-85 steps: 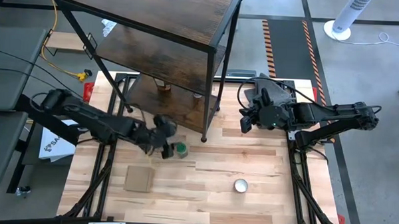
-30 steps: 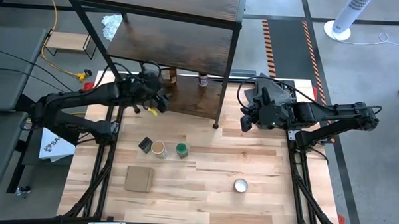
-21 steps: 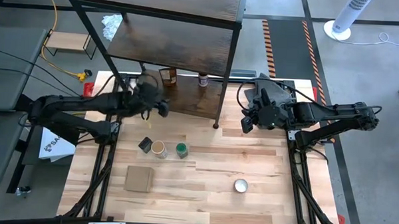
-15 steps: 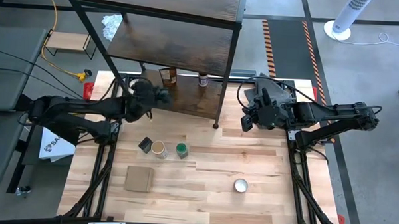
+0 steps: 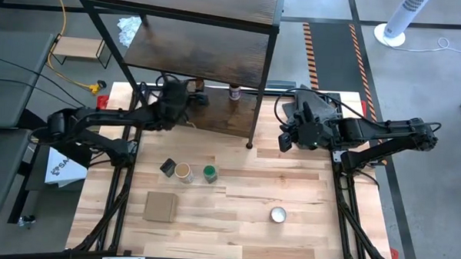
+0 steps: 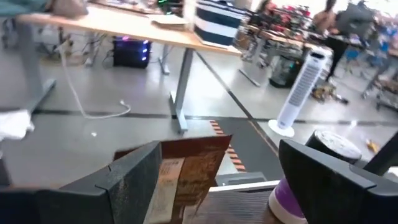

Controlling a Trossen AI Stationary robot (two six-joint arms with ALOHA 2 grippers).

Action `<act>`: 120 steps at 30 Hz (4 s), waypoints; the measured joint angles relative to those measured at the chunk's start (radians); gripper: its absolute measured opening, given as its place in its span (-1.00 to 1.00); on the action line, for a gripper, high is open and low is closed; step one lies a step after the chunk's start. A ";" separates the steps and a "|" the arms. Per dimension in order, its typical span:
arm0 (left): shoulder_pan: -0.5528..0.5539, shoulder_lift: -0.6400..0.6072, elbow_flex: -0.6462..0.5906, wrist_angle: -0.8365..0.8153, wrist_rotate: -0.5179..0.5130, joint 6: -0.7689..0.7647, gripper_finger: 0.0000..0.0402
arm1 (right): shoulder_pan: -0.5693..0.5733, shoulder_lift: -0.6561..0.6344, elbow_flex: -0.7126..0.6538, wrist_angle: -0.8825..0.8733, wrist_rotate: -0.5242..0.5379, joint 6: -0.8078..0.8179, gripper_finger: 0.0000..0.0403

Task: Shelf spices
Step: Remove the orange seasoning pack from the shelf, then remove the black seasoning bottle from the shelf

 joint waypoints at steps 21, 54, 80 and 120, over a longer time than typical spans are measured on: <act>0.135 0.012 0.000 -0.030 0.340 0.161 0.53 | 0.000 0.000 0.000 0.000 0.000 0.001 -1.00; 0.130 0.011 0.002 -0.302 0.550 0.212 -0.97 | 0.000 0.000 0.000 0.000 0.005 0.019 -1.00; 0.064 0.134 0.002 -0.317 0.425 0.258 -1.00 | 0.000 0.000 0.000 0.001 0.028 0.057 -1.00; -0.238 -0.222 0.000 -0.218 0.403 0.027 -0.98 | 0.000 0.001 0.000 0.017 0.038 0.068 -1.00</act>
